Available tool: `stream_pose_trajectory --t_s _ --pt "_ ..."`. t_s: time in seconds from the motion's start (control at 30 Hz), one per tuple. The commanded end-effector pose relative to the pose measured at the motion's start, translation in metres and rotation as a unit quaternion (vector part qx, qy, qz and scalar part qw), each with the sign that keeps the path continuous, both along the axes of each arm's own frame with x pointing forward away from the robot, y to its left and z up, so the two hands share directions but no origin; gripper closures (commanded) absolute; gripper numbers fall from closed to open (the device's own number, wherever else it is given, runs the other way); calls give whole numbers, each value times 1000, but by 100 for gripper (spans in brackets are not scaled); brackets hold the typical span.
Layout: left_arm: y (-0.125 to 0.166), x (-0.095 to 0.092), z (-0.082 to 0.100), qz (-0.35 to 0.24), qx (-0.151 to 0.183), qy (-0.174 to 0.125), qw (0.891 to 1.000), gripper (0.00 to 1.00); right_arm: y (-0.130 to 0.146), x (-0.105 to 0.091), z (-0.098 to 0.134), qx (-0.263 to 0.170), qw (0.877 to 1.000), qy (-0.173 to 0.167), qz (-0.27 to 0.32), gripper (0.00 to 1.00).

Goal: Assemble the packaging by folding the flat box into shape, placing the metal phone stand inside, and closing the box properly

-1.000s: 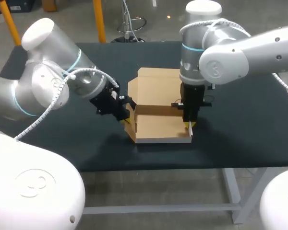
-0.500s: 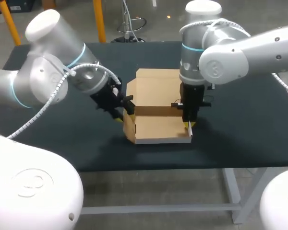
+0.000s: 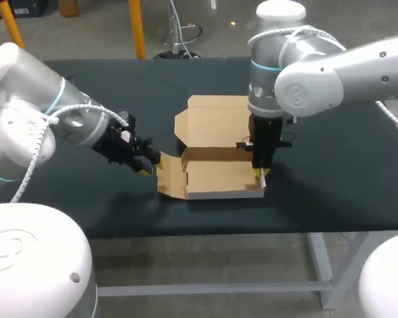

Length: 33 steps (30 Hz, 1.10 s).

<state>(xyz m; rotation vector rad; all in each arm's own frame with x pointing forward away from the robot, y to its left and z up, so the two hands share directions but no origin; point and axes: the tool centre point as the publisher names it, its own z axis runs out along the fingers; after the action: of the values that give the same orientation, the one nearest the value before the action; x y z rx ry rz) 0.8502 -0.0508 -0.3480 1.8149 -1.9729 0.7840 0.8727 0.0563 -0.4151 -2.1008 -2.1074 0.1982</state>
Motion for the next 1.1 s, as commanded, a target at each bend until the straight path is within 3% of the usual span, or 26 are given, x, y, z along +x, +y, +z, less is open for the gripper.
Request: stream_pose_trajectory --t_s 0.03,0.4,1.1 --pt "9 -3 -7 -2 -36 -3 999 56 1 1 0 -1 1000 2 1 100" --pt "23 -4 -32 8 -64 10 998 69 1 1 0 -1 1000 2 1 100" --pt "19 2 -58 5 -102 18 995 73 1 1 0 -1 1000 2 1 100"
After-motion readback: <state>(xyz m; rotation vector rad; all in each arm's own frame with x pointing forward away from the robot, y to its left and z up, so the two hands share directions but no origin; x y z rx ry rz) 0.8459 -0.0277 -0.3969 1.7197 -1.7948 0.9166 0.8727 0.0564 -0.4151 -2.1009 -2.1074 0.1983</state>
